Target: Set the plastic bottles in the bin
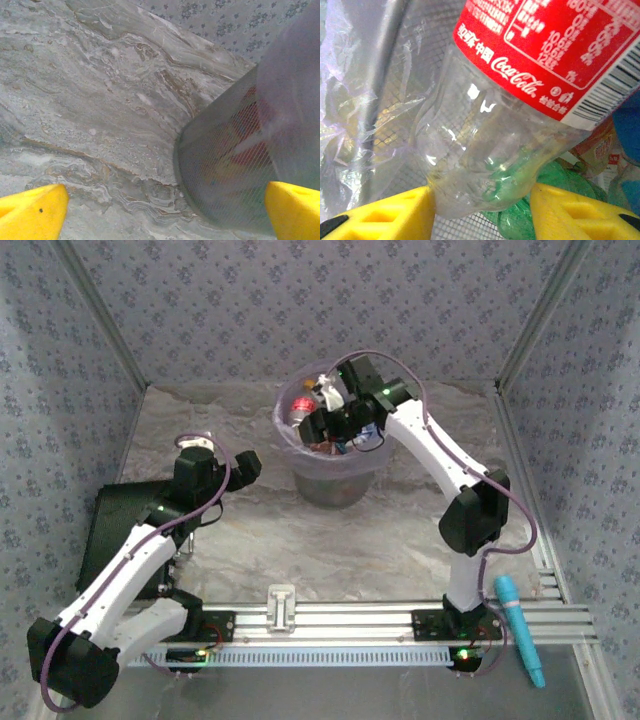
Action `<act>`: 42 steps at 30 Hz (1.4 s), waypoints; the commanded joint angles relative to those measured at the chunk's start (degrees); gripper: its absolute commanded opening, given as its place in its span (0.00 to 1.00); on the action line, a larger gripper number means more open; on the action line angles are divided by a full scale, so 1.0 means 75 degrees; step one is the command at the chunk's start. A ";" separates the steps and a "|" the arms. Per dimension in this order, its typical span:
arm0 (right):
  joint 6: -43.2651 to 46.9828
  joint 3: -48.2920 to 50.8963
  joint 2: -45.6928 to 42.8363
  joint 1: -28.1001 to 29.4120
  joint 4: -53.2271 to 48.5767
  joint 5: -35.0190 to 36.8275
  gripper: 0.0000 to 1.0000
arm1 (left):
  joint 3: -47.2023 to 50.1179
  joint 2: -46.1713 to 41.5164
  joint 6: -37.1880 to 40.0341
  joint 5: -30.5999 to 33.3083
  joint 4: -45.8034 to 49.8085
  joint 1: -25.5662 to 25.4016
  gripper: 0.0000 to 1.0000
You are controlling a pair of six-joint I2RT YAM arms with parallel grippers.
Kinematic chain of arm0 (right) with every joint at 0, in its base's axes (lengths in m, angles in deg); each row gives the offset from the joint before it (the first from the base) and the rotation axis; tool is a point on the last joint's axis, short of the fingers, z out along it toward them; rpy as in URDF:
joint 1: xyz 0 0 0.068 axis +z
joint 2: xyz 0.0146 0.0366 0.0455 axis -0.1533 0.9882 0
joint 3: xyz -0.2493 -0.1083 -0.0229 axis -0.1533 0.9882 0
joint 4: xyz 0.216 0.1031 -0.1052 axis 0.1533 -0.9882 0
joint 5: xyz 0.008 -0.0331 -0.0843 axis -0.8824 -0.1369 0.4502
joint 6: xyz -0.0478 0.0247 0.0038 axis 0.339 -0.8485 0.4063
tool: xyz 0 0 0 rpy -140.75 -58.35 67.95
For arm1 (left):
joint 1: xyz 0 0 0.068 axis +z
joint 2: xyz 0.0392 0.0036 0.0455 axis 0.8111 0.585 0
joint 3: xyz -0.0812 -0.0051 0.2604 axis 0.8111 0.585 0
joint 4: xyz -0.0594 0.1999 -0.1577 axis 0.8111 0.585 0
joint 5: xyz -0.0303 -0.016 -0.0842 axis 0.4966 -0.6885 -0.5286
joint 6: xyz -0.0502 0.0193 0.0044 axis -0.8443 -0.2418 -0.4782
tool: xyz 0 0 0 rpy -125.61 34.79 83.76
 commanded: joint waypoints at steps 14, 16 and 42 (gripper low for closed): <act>0.0625 -0.1586 -0.1004 -0.0007 -0.0697 0.2827 0.74 | -0.1116 0.0569 0.1065 0.0089 0.0314 0.0247 1.00; 0.0696 -0.1478 -0.1355 -0.0344 -0.0591 0.2771 0.79 | -0.1302 0.0735 0.1477 0.0268 0.0405 0.0345 1.00; 0.1678 0.9079 -0.4391 -0.4777 0.7358 0.5456 1.00 | 0.2033 0.1562 0.4145 0.1999 -0.3936 0.2823 1.00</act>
